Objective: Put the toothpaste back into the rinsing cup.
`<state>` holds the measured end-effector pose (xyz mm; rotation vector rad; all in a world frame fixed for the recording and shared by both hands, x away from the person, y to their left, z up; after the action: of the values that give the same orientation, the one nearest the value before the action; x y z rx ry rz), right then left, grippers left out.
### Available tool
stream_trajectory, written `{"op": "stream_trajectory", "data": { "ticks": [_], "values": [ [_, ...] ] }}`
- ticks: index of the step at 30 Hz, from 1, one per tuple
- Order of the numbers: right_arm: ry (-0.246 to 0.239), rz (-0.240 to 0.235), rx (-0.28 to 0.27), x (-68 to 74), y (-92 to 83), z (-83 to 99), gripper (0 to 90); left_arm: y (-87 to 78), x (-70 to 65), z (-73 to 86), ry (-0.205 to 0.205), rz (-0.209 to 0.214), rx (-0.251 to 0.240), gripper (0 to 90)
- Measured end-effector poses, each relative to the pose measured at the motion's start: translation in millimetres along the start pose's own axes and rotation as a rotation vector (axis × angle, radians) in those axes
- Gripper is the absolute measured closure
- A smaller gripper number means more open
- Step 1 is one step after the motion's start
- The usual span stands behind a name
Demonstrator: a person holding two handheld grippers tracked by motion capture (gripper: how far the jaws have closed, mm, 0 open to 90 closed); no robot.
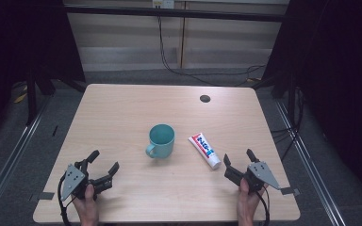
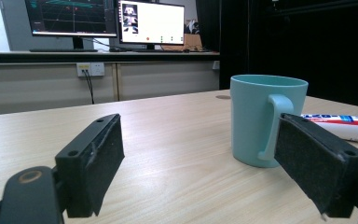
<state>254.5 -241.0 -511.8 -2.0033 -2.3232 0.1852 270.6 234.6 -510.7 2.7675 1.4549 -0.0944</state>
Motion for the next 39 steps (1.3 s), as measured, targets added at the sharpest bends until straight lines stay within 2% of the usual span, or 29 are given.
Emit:
{"op": "stream_trajectory", "data": {
  "ticks": [7, 11, 16, 21, 24, 28, 36, 39],
  "values": [
    [-0.013, -0.023, 0.009, 1.1, 0.8, -0.1, 13.3, -0.2, 0.1, -0.1, 0.007, -0.005, 0.000, 15.7],
    [-0.007, -0.019, 0.030, 0.5, 2.7, -0.1, 13.8, -0.3, 0.3, -0.1, 0.009, -0.005, 0.002, 15.7],
    [-0.031, 0.029, 0.058, 3.1, 4.9, -0.4, 14.8, -0.2, 0.2, -0.1, 0.007, -0.005, 0.000, 15.7],
    [-0.017, 0.030, 0.036, 2.8, 1.1, -0.2, 20.4, 0.2, -0.1, -0.1, -0.002, -0.001, -0.002, 15.6],
    [0.017, -0.007, 0.081, 0.8, 2.5, 0.0, 24.1, 0.2, 0.4, -0.2, -0.001, -0.002, -0.001, 15.6],
    [0.047, -0.036, 0.105, 0.2, 2.9, -1.7, 25.6, 0.7, 0.2, -0.1, 0.000, 0.000, -0.002, 15.6],
    [0.067, -0.112, 0.155, -0.3, 1.2, -10.0, 32.6, 0.6, -0.2, 0.1, 0.000, 0.002, 0.000, 15.6],
    [0.081, -0.147, 0.172, -0.5, 1.3, -14.8, 31.0, 0.4, 0.0, 0.1, 0.004, 0.003, 0.003, 15.6]
  ]
}}
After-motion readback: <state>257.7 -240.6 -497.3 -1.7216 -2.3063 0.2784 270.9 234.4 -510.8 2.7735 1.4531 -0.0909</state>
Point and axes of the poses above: each handheld gripper's, and its own axes: y roughly forward along the jaws, z roughly out of its underside, x roughly to its left, the point moved 3 cm from there along y, roughly forward along the jaws, and after that the axes turned 3 degrees about -y, right-handed, at the moved point
